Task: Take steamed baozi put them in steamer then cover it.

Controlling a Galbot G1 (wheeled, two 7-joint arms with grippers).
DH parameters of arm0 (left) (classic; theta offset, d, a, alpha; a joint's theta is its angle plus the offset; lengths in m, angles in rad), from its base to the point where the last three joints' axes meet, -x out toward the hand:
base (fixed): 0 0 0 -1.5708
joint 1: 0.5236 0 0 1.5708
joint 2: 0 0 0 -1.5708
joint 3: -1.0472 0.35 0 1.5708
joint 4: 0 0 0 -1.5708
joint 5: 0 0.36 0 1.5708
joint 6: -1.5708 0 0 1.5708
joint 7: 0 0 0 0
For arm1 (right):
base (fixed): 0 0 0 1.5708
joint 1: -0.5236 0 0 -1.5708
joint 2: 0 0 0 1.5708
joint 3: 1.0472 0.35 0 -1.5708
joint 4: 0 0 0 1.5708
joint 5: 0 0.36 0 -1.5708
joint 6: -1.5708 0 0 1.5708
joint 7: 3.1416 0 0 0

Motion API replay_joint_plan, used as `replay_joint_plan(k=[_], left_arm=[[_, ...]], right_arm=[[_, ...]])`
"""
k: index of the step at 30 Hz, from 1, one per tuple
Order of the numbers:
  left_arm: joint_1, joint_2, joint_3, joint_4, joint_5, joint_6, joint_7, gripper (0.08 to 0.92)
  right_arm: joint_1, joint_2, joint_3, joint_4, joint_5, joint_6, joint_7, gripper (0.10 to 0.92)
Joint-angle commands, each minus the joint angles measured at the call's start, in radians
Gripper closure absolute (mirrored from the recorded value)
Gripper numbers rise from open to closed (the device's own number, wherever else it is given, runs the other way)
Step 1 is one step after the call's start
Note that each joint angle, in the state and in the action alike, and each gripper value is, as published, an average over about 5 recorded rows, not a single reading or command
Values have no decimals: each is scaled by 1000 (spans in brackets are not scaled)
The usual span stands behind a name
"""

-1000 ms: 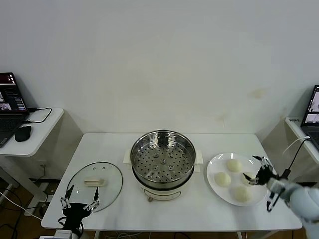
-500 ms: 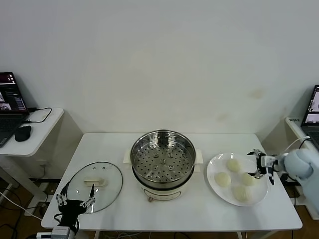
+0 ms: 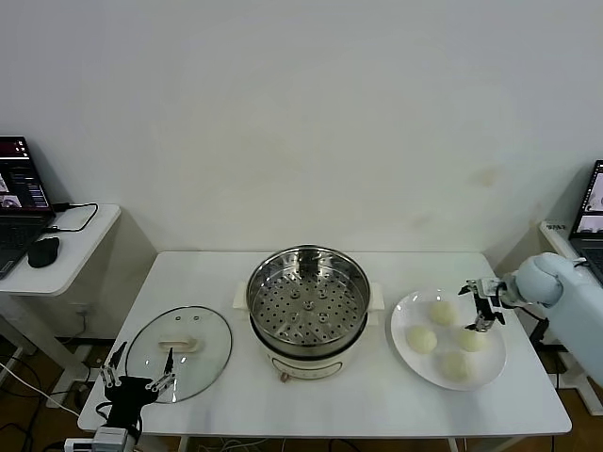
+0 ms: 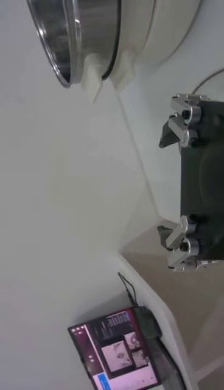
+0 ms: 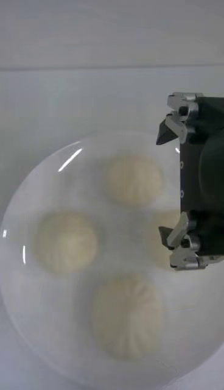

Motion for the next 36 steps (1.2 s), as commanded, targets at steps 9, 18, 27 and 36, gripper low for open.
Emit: replay_joint_plan(k=[9,18,27,36], left_arm=[[7,-4,-11,13,22,-15,-3,177],[7,-7,-14,12,23,-17,-3,177],[8,-7,-16,11,23,-18,-3,177],[9,-4,-22,8,22,-21,-3,177]], right_arm=[[66,133,-74,-157,-31,-25,4,203],[61,148,-81,-169,-39,-42,4,266],[63,151,-79,-173,-51,-55,4,368],[81,112,-87,-118,-21,-69,9,451]])
